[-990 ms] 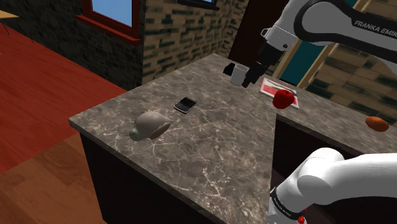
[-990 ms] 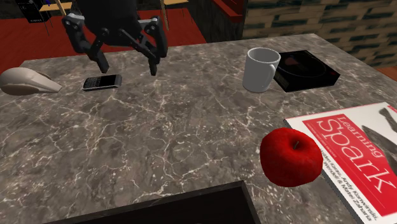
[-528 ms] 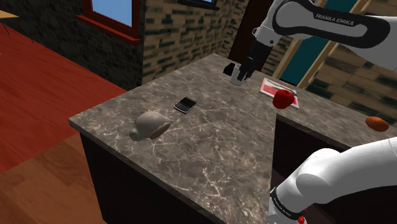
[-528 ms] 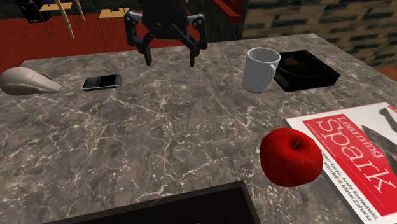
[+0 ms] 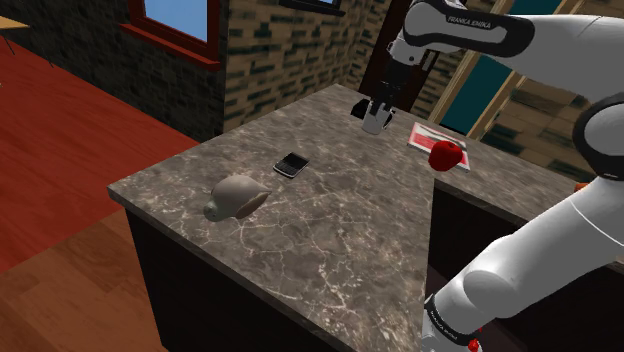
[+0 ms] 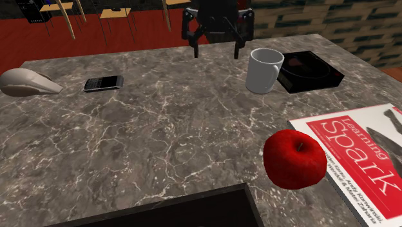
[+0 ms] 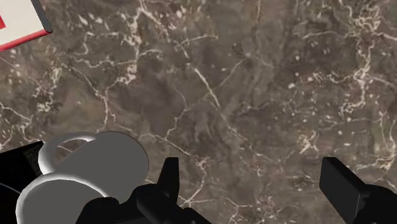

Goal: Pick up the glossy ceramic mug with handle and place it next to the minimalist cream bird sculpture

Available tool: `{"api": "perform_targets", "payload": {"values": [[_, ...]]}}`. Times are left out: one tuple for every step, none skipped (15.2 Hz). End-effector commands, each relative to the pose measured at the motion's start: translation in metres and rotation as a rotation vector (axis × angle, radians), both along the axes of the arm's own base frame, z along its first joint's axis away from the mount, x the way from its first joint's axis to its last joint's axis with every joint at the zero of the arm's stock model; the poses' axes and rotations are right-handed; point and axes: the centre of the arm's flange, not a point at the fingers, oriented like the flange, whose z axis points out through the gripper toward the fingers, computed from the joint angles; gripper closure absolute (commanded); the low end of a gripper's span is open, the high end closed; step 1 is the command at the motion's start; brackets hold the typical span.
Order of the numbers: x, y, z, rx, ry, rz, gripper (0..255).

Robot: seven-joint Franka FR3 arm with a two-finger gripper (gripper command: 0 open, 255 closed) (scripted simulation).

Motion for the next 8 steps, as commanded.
{"api": "perform_targets", "payload": {"values": [[0.019,-0.017,-0.004,-0.011,0.015,-0.008,0],[0.028,-0.026,-0.006,-0.015,0.023,-0.013,0],[0.037,-0.036,-0.007,-0.020,0.030,-0.017,0],[0.046,-0.046,-0.009,-0.025,0.037,-0.022,0],[0.054,-0.056,-0.010,-0.030,0.045,-0.026,0],[0.063,-0.066,-0.012,-0.035,0.052,-0.030,0],[0.072,-0.076,-0.014,-0.040,0.059,-0.035,0],[0.079,-0.084,-0.015,-0.044,0.066,-0.038,0]]}}
